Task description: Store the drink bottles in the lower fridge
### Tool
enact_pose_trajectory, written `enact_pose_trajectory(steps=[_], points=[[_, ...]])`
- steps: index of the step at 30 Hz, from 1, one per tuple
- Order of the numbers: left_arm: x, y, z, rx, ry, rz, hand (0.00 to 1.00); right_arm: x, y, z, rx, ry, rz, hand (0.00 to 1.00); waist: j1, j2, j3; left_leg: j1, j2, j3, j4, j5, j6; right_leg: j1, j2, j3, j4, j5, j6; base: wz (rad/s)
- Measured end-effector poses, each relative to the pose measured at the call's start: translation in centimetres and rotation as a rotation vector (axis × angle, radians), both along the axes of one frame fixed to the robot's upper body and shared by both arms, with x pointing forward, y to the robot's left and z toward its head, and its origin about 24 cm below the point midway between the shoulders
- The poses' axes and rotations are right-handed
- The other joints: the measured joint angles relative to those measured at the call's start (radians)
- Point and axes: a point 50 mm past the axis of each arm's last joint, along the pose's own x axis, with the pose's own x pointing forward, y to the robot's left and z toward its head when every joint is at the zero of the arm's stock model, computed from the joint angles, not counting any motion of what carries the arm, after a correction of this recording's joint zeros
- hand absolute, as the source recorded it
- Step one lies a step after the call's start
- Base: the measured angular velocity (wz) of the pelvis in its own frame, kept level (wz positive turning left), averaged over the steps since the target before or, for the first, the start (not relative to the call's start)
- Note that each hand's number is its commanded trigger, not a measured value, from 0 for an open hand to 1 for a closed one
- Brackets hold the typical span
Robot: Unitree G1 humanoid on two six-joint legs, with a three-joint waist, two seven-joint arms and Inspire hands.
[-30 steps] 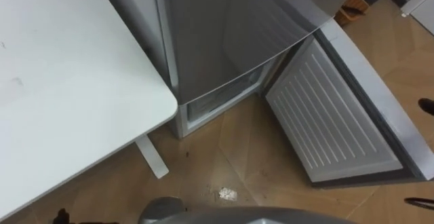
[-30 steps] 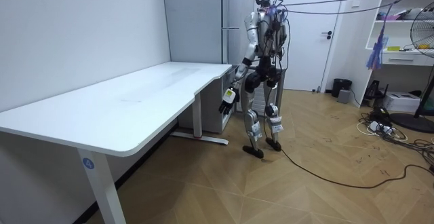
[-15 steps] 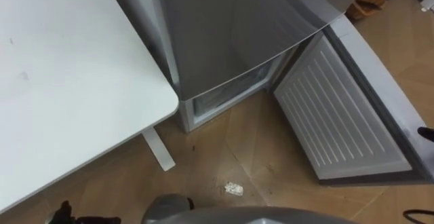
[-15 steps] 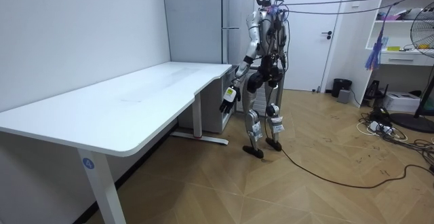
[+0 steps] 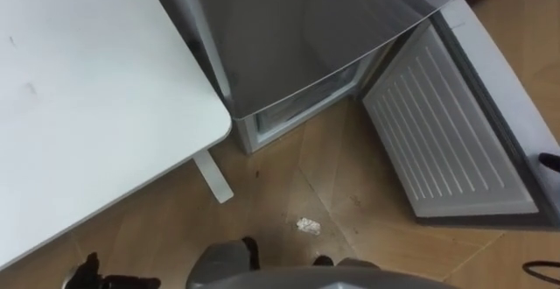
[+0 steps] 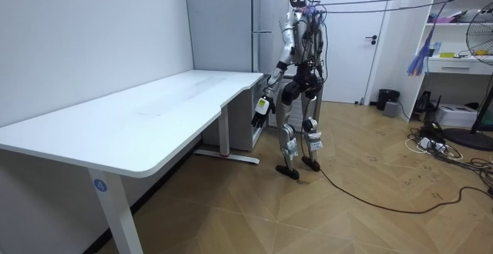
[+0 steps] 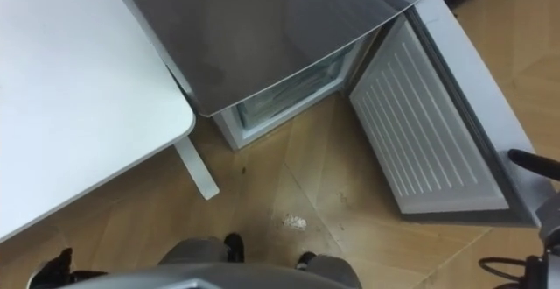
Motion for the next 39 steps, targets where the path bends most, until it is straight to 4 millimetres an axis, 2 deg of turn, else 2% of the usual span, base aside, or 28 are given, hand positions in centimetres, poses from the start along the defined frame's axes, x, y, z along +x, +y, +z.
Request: enact_pose_trajectory(steps=[6, 11, 15, 17, 21, 22, 26, 31, 34, 39], points=[[0.7, -0.2, -0.1, -0.004, -0.007, -0.015, 0.00, 0.4, 0.5, -0.2, 0.031, -0.013, 0.058, 0.00, 0.006, -0.015, 0.0077, 0.001, 0.000, 0.002, -0.007, 0.004, 0.000, -0.001, -0.001, 0.002, -0.004, 0.001, -0.001, -0.01], [0.4, -0.3, -0.3, -0.011, 0.011, -0.015, 0.00, 1.0, 0.7, -0.1, 0.089, -0.091, 0.072, 0.00, 0.010, -0.014, 0.0049, 0.006, 0.000, 0.005, -0.005, 0.004, 0.000, 0.003, 0.001, 0.006, -0.004, 0.002, -0.004, -0.03], [0.1, -0.4, -0.4, -0.013, 0.034, -0.015, 0.00, 2.2, 2.2, 0.0, 0.170, -0.238, 0.099, 0.00, 0.012, -0.006, 0.0004, 0.008, 0.004, 0.009, -0.007, 0.006, -0.003, 0.004, 0.004, 0.002, -0.004, 0.005, -0.008, -0.01], [0.2, -0.6, -0.5, -0.016, 0.035, -0.025, 0.00, 2.4, 3.7, -0.4, 0.176, -0.261, 0.170, 0.00, 0.025, -0.009, -0.0024, 0.019, 0.005, 0.013, -0.020, 0.011, -0.005, 0.008, 0.005, 0.004, -0.004, 0.007, -0.011, -0.09], [0.5, -1.5, -0.9, -0.037, 0.054, -0.056, 0.00, 2.7, 8.6, -1.0, 0.268, -0.378, 0.423, 0.00, 0.023, -0.012, -0.0056, 0.026, 0.017, 0.007, -0.032, 0.013, -0.011, 0.017, 0.018, -0.002, -0.009, 0.015, -0.021, -0.04], [0.4, -1.6, -1.0, -0.041, 0.065, -0.058, 0.00, 2.2, 9.6, -1.4, 0.311, -0.389, 0.483, 0.00, 0.025, -0.015, -0.0101, 0.034, 0.019, 0.009, -0.031, 0.014, -0.014, 0.022, 0.020, -0.013, -0.010, 0.015, -0.021, 0.00], [-0.1, -2.3, -1.4, -0.058, 0.110, -0.068, 0.00, 1.1, 13.6, -2.6, 0.445, -0.391, 0.654, 0.00, 0.054, -0.018, -0.0129, 0.058, 0.027, 0.024, -0.044, 0.017, -0.022, 0.042, 0.026, -0.012, -0.024, 0.019, -0.028, -0.12], [-0.2, -3.4, -1.9, -0.075, 0.134, -0.087, 0.00, 1.3, 19.1, -3.1, 0.721, -0.436, 0.849, 0.00, 0.061, -0.014, -0.0097, 0.058, 0.032, 0.015, -0.042, 0.021, -0.028, 0.046, 0.032, -0.015, -0.024, 0.023, -0.034, 0.01], [0.3, -4.0, -2.0, -0.098, 0.122, -0.068, 0.00, 1.7, 21.2, -2.5, 0.846, -0.521, 0.874, 0.00, 0.080, -0.008, -0.0060, 0.056, 0.031, 0.009, -0.043, 0.025, -0.029, 0.044, 0.032, -0.016, -0.023, 0.023, -0.035, 0.04], [0.5, -4.0, -2.0, -0.112, 0.101, -0.027, 0.00, 3.0, 22.3, -0.6, 0.936, -0.658, 0.879, 0.00, 0.081, -0.019, -0.0114, 0.060, 0.023, 0.001, -0.059, 0.041, -0.028, 0.041, 0.029, -0.019, -0.023, 0.023, -0.035, 0.10]])
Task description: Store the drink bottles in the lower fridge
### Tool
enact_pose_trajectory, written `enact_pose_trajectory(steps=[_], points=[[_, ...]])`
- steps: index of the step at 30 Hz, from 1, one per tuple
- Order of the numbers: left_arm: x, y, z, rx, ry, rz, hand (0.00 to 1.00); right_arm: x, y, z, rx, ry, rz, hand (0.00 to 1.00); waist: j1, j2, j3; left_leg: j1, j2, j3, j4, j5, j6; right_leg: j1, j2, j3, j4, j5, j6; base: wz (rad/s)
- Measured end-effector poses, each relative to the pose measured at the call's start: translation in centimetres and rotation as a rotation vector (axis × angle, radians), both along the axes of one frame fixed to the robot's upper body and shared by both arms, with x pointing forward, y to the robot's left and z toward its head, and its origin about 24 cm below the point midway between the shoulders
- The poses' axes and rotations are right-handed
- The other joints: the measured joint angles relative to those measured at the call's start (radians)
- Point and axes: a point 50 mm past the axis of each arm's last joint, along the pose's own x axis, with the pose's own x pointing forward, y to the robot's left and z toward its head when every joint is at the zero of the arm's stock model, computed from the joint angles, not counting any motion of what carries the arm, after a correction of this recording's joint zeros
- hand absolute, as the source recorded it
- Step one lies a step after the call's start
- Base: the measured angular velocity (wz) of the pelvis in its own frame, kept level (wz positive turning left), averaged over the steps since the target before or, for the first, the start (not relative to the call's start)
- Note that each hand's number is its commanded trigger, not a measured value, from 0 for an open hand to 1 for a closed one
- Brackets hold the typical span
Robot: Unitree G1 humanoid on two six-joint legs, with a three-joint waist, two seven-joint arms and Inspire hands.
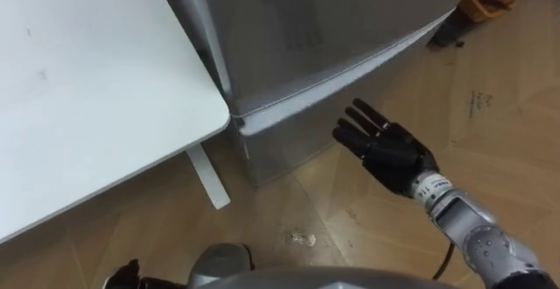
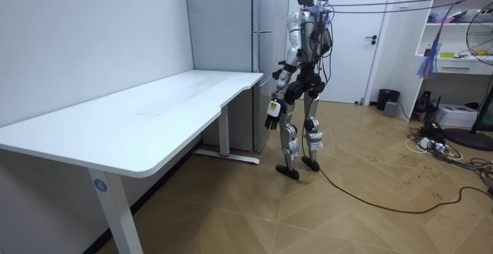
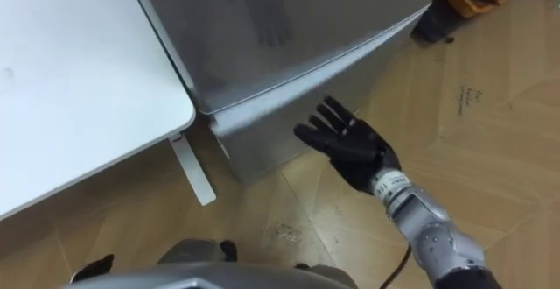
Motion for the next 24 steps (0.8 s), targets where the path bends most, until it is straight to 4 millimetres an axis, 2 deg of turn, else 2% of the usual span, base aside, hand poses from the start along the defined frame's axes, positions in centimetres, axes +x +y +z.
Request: enact_pose_trajectory(steps=[6, 8, 14, 21, 24], points=[[0.6, 0.1, 0.1, 0.007, -0.022, 0.042, 0.00, -0.1, 0.3, -0.1, 0.021, 0.024, 0.018, 0.00, -0.001, -0.017, 0.0082, -0.003, -0.008, -0.021, -0.002, 0.003, 0.002, 0.006, -0.004, 0.000, -0.001, 0.000, 0.000, 0.08], [0.7, 0.1, 0.1, 0.012, -0.021, 0.043, 0.00, -0.2, 0.4, -0.2, 0.033, 0.034, 0.019, 0.00, 0.000, -0.021, 0.0066, -0.003, -0.008, -0.020, -0.004, 0.003, 0.002, 0.009, -0.004, -0.001, -0.001, 0.000, 0.000, 0.00], [0.4, 0.0, 0.0, 0.018, -0.002, 0.054, 0.00, -0.1, 0.7, 0.0, 0.081, 0.043, 0.020, 0.00, 0.002, -0.016, 0.0085, 0.001, -0.009, -0.025, 0.000, 0.004, 0.003, 0.021, -0.004, -0.014, -0.001, 0.000, 0.000, 0.05], [-0.4, 0.3, 0.1, 0.040, 0.016, 0.080, 0.00, 0.0, 1.2, 0.3, 0.088, 0.027, 0.038, 0.00, 0.004, -0.024, 0.0043, 0.017, -0.011, -0.024, -0.007, 0.004, 0.003, 0.036, -0.009, -0.026, 0.000, -0.001, 0.001, 0.00], [-0.4, 0.4, 0.1, 0.044, 0.019, 0.093, 0.00, -0.6, 1.2, -0.9, 0.089, 0.086, 0.024, 0.00, 0.008, -0.024, 0.0050, 0.023, -0.012, -0.025, 0.002, -0.001, 0.009, 0.045, -0.012, -0.026, 0.005, -0.001, 0.002, 0.02]])
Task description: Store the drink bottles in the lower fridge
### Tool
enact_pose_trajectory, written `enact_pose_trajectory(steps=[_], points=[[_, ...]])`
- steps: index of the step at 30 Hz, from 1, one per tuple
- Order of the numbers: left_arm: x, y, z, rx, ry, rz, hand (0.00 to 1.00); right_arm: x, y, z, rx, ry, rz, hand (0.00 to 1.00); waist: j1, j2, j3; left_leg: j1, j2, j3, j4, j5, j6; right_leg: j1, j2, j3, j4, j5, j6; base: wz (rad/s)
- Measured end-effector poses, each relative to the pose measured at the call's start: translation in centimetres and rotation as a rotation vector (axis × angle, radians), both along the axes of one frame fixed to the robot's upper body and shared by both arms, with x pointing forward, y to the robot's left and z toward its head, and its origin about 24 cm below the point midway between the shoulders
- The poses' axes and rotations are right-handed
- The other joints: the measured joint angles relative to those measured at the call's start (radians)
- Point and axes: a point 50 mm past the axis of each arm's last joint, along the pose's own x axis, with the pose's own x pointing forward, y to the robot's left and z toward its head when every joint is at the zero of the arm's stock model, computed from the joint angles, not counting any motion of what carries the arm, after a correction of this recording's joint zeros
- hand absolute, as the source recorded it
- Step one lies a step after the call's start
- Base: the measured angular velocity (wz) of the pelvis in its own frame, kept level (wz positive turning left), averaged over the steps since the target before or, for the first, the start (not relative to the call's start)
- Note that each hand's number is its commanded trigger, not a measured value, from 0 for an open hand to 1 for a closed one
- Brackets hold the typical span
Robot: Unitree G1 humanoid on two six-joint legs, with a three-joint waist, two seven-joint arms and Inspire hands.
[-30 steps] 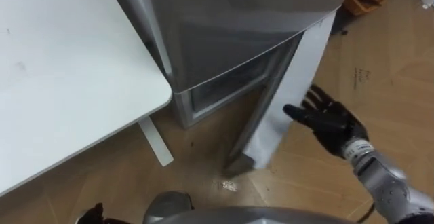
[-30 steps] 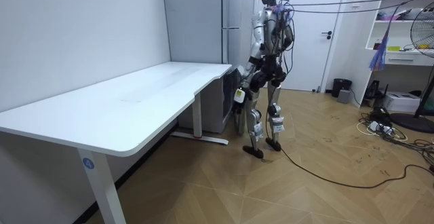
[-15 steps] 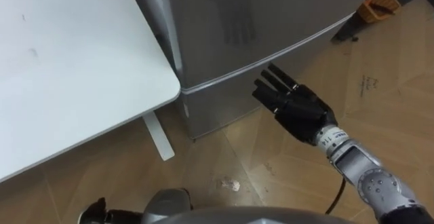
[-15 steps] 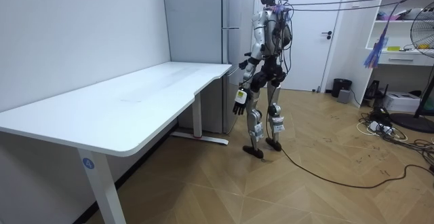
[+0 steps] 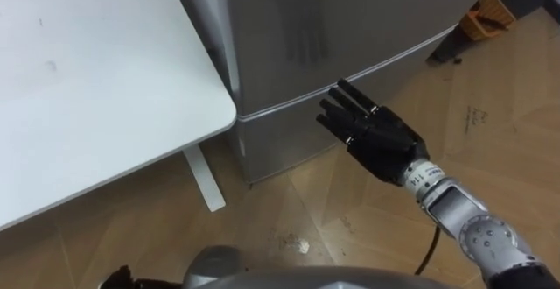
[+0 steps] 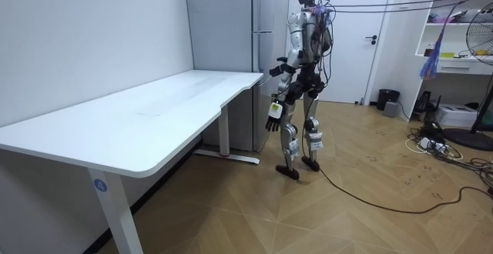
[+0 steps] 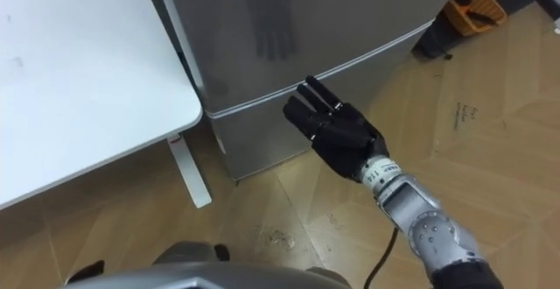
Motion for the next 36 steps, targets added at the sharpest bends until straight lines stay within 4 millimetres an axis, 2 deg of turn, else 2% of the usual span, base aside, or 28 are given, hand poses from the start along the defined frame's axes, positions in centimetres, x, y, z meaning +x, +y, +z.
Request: enact_pose_trajectory(steps=[3, 5, 7, 8, 9, 10, 11, 12, 14, 15, 18, 20, 21, 22, 23, 24, 25, 26, 27, 28, 31, 33, 34, 36], points=[[-0.1, -0.3, -0.1, -0.011, 0.007, -0.005, 0.00, -1.0, -0.4, -1.5, -0.017, 0.079, -0.011, 0.00, 0.012, 0.003, 0.0019, 0.001, -0.009, 0.000, 0.018, -0.013, 0.012, -0.011, -0.017, 0.001, 0.045, -0.010, 0.016, 0.00], [-0.2, -0.6, -0.2, -0.020, 0.008, -0.005, 0.00, -2.0, -0.9, -2.6, -0.041, 0.135, -0.024, 0.00, 0.007, 0.014, 0.0063, -0.005, -0.014, 0.000, 0.046, -0.033, 0.027, -0.016, -0.029, 0.000, 0.082, -0.016, 0.026, 0.13], [-0.3, -0.7, -0.2, -0.023, 0.012, -0.004, 0.00, -4.2, -2.0, -5.1, -0.118, 0.270, -0.033, 0.00, 0.005, 0.020, 0.0052, -0.009, -0.031, -0.019, 0.075, -0.053, 0.051, -0.035, -0.060, 0.003, 0.169, -0.025, 0.040, 0.30], [-0.3, -0.7, -0.2, -0.024, 0.011, -0.005, 0.00, -4.9, -2.4, -5.7, -0.139, 0.307, -0.036, 0.00, 0.004, 0.017, 0.0031, -0.010, -0.032, -0.027, 0.082, -0.054, 0.054, -0.042, -0.069, 0.005, 0.199, -0.024, 0.042, 0.38], [-0.5, -0.7, -0.2, -0.024, 0.016, -0.006, 0.00, -6.4, -3.1, -6.8, -0.174, 0.384, -0.045, 0.00, 0.004, 0.025, 0.0050, -0.007, -0.040, -0.038, 0.092, -0.056, 0.063, -0.056, -0.086, 0.011, 0.252, -0.018, 0.052, 0.38], [-0.6, -0.7, -0.3, -0.023, 0.020, -0.008, 0.00, -7.8, -3.7, -7.7, -0.217, 0.458, -0.045, 0.00, 0.000, 0.027, 0.0016, -0.008, -0.050, -0.051, 0.109, -0.064, 0.076, -0.070, -0.098, 0.030, 0.300, -0.011, 0.059, 0.37], [-0.5, -0.7, -0.3, -0.022, 0.020, -0.011, 0.00, -8.4, -4.0, -8.1, -0.235, 0.488, -0.043, 0.00, -0.003, 0.030, 0.0013, -0.009, -0.053, -0.058, 0.117, -0.069, 0.082, -0.071, -0.102, 0.032, 0.315, -0.005, 0.065, 0.42], [-0.8, -0.6, -0.2, -0.019, 0.023, -0.001, 0.00, -9.8, -4.5, -8.7, -0.273, 0.549, -0.035, 0.00, -0.013, 0.032, -0.0023, -0.008, -0.065, -0.085, 0.127, -0.074, 0.092, -0.070, -0.112, 0.033, 0.338, 0.004, 0.071, 0.55], [-0.8, -0.4, -0.1, -0.011, 0.006, 0.014, 0.00, -11.4, -5.1, -9.5, -0.327, 0.625, -0.038, 0.00, -0.035, 0.030, -0.0025, -0.004, -0.082, -0.112, 0.136, -0.076, 0.108, -0.071, -0.123, 0.051, 0.374, 0.021, 0.069, 0.54], [-1.2, -0.3, -0.1, -0.001, 0.012, 0.021, 0.00, -12.2, -5.4, -9.8, -0.375, 0.661, -0.014, 0.00, -0.034, 0.030, -0.0018, 0.005, -0.089, -0.118, 0.134, -0.075, 0.117, -0.073, -0.124, 0.078, 0.390, 0.033, 0.068, 0.18], [-1.6, 0.0, 0.0, 0.019, 0.020, 0.017, 0.00, -12.5, -6.2, -10.0, -0.557, 0.668, 0.130, 0.00, -0.034, 0.028, -0.0010, 0.016, -0.104, -0.128, 0.137, -0.084, 0.134, -0.087, -0.115, 0.148, 0.414, 0.051, 0.058, 0.11], [-1.4, 0.1, 0.0, 0.024, 0.013, 0.013, 0.00, -13.0, -6.7, -10.2, -0.662, 0.693, 0.220, 0.00, -0.037, 0.030, -0.0008, 0.028, -0.108, -0.160, 0.135, -0.083, 0.137, -0.082, -0.095, 0.185, 0.413, 0.067, 0.052, 0.36], [-1.2, 0.2, 0.1, 0.027, 0.000, 0.006, 0.00, -13.2, -6.8, -10.2, -0.673, 0.706, 0.218, 0.00, -0.037, 0.029, 0.0000, 0.029, -0.109, -0.184, 0.135, -0.082, 0.140, -0.082, -0.081, 0.211, 0.397, 0.054, 0.057, 0.45], [-1.1, 0.1, 0.1, 0.027, -0.008, -0.001, 0.00, -13.3, -6.7, -10.3, -0.682, 0.709, 0.218, 0.00, -0.037, 0.031, 0.0001, 0.032, -0.111, -0.215, 0.134, -0.081, 0.140, -0.082, -0.053, 0.239, 0.366, 0.019, 0.060, 0.47], [-1.0, 0.1, 0.0, 0.026, -0.010, -0.008, 0.00, -13.3, -6.7, -10.3, -0.690, 0.708, 0.219, 0.00, -0.037, 0.031, 0.0002, 0.034, -0.112, -0.228, 0.134, -0.080, 0.141, -0.082, -0.040, 0.255, 0.346, 0.004, 0.060, 0.59], [-1.0, 0.0, 0.0, 0.024, -0.007, -0.010, 0.00, -13.6, -6.9, -10.4, -0.698, 0.724, 0.211, 0.00, -0.040, 0.031, 0.0017, 0.039, -0.120, -0.260, 0.131, -0.080, 0.141, -0.068, -0.020, 0.279, 0.289, -0.016, 0.057, 0.85], [-1.0, -0.1, -0.1, 0.021, -0.006, -0.012, 0.00, -13.9, -6.9, -10.5, -0.697, 0.740, 0.193, 0.00, -0.048, 0.031, 0.0025, 0.047, -0.132, -0.297, 0.130, -0.080, 0.141, -0.039, -0.007, 0.282, 0.213, -0.019, 0.058, 0.95], [-1.0, -0.1, -0.1, 0.020, -0.006, -0.011, 0.00, -14.0, -6.9, -10.5, -0.693, 0.744, 0.183, 0.00, -0.055, 0.029, 0.0048, 0.052, -0.139, -0.314, 0.129, -0.080, 0.141, -0.025, 0.000, 0.290, 0.170, -0.019, 0.059, 1.00], [-0.9, -0.2, -0.1, 0.021, -0.009, -0.010, 0.00, -14.1, -6.9, -10.5, -0.694, 0.749, 0.172, 0.00, -0.060, 0.023, 0.0113, 0.066, -0.154, -0.332, 0.120, -0.080, 0.140, 0.002, 0.011, 0.314, 0.088, 0.010, 0.050, 0.89], [-0.9, -0.4, -0.1, 0.018, -0.010, -0.014, 0.00, -14.3, -7.0, -10.5, -0.702, 0.758, 0.169, 0.00, -0.060, 0.023, 0.0138, 0.072, -0.162, -0.328, 0.115, -0.082, 0.138, 0.024, 0.015, 0.316, 0.037, 0.014, 0.055, 0.82], [-0.7, -0.7, -0.2, 0.030, -0.015, -0.009, 0.00, -14.7, -7.2, -10.6, -0.716, 0.773, 0.163, 0.00, -0.037, 0.039, 0.0182, 0.078, -0.159, -0.333, 0.088, -0.081, 0.129, 0.057, 0.016, 0.307, -0.029, 0.016, 0.054, 0.34], [-1.0, -0.4, -0.1, 0.038, -0.014, 0.015, 0.00, -14.8, -7.3, -10.6, -0.718, 0.772, 0.162, 0.00, -0.037, 0.043, 0.0181, 0.080, -0.154, -0.332, 0.070, -0.078, 0.122, 0.062, 0.019, 0.298, -0.048, 0.016, 0.054, 0.00], [-1.2, -0.2, -0.1, 0.042, -0.014, 0.031, 0.00, -14.9, -7.3, -10.6, -0.717, 0.773, 0.158, 0.00, -0.039, 0.043, 0.0140, 0.081, -0.151, -0.333, 0.059, -0.075, 0.117, 0.064, 0.020, 0.294, -0.058, 0.016, 0.053, 0.05], [-0.8, -0.3, -0.1, 0.041, -0.025, 0.032, 0.00, -15.2, -7.5, -10.6, -0.711, 0.780, 0.131, 0.00, -0.044, 0.050, 0.0174, 0.083, -0.148, -0.335, 0.057, -0.073, 0.114, 0.073, 0.022, 0.276, -0.064, 0.014, 0.052, 0.16]])
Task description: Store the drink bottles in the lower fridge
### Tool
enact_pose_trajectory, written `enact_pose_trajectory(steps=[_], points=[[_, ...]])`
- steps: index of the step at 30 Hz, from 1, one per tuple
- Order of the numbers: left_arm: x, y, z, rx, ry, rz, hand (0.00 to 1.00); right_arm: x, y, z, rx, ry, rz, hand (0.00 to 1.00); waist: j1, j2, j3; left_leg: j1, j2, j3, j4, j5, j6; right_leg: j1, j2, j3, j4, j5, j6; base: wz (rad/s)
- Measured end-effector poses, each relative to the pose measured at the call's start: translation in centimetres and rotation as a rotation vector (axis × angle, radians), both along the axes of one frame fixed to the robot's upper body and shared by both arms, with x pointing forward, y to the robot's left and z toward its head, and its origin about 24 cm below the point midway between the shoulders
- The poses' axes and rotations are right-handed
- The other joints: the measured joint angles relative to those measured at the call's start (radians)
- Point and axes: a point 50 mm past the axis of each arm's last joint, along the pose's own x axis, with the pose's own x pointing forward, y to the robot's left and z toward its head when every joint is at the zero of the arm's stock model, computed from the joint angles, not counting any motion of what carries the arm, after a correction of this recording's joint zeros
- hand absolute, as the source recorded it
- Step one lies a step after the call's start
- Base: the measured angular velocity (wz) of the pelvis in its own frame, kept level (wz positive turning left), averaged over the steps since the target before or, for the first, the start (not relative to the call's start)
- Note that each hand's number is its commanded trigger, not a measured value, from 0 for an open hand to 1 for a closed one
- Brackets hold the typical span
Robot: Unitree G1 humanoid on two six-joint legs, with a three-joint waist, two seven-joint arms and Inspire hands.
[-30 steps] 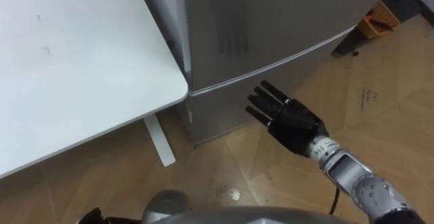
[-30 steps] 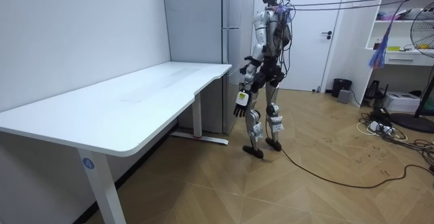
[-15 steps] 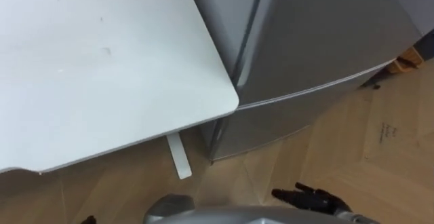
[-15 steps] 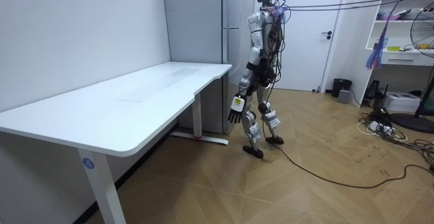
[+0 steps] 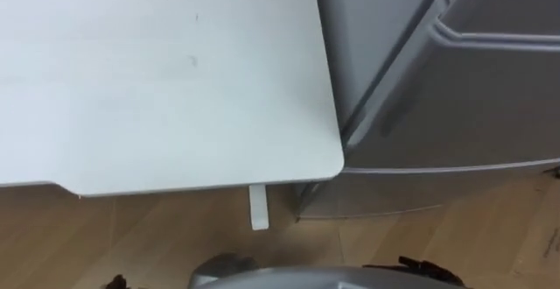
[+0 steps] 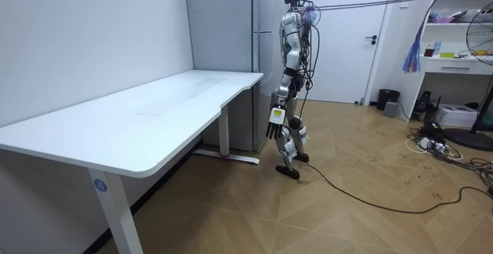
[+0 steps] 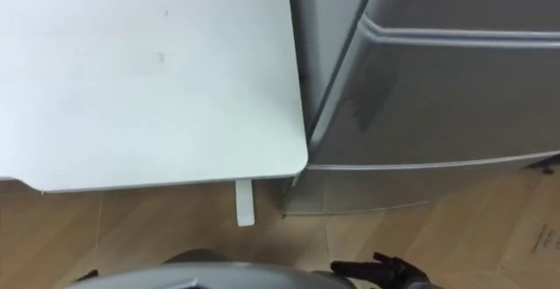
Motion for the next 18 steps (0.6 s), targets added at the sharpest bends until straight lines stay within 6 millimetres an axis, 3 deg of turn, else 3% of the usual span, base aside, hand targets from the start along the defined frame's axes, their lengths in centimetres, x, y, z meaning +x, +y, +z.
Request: enact_pose_trajectory(steps=[1, 7, 11, 13, 18], points=[[0.2, -0.1, 0.0, -0.002, -0.007, -0.001, 0.00, -0.2, -0.1, 0.0, -0.005, 0.003, -0.009, 0.00, 0.000, 0.002, -0.0043, 0.004, 0.002, 0.002, -0.002, 0.001, -0.001, 0.004, 0.000, -0.007, -0.004, -0.002, -0.002, 0.15], [-0.9, -0.7, -0.4, -0.021, 0.045, 0.005, 0.00, -0.7, 0.0, -0.1, -0.015, 0.024, -0.031, 0.00, -0.003, 0.001, -0.0015, 0.057, 0.005, 0.000, -0.038, 0.002, -0.003, 0.049, -0.001, -0.031, -0.012, -0.011, -0.004, 0.04], [-1.9, -1.3, -0.7, -0.028, 0.094, -0.009, 0.00, -1.2, -0.1, -0.2, -0.020, 0.047, -0.039, 0.00, 0.006, -0.003, -0.0072, 0.065, 0.009, -0.002, -0.044, 0.002, -0.005, 0.057, 0.001, -0.033, -0.012, -0.011, -0.004, 0.03], [-2.7, -1.5, -0.8, -0.029, 0.139, -0.033, 0.00, -1.4, -0.2, -0.2, -0.026, 0.056, -0.040, 0.00, 0.005, -0.005, -0.0072, 0.059, 0.010, -0.004, -0.032, -0.001, -0.010, 0.062, 0.003, -0.078, -0.012, -0.011, -0.004, 0.19], [-3.0, -2.0, -1.0, -0.059, 0.151, -0.042, 0.00, -1.9, -0.5, -0.2, -0.026, 0.082, -0.080, 0.00, 0.002, 0.001, -0.0083, 0.027, 0.012, 0.000, 0.014, -0.014, -0.024, 0.071, 0.009, -0.121, -0.012, -0.017, -0.013, 0.33]])
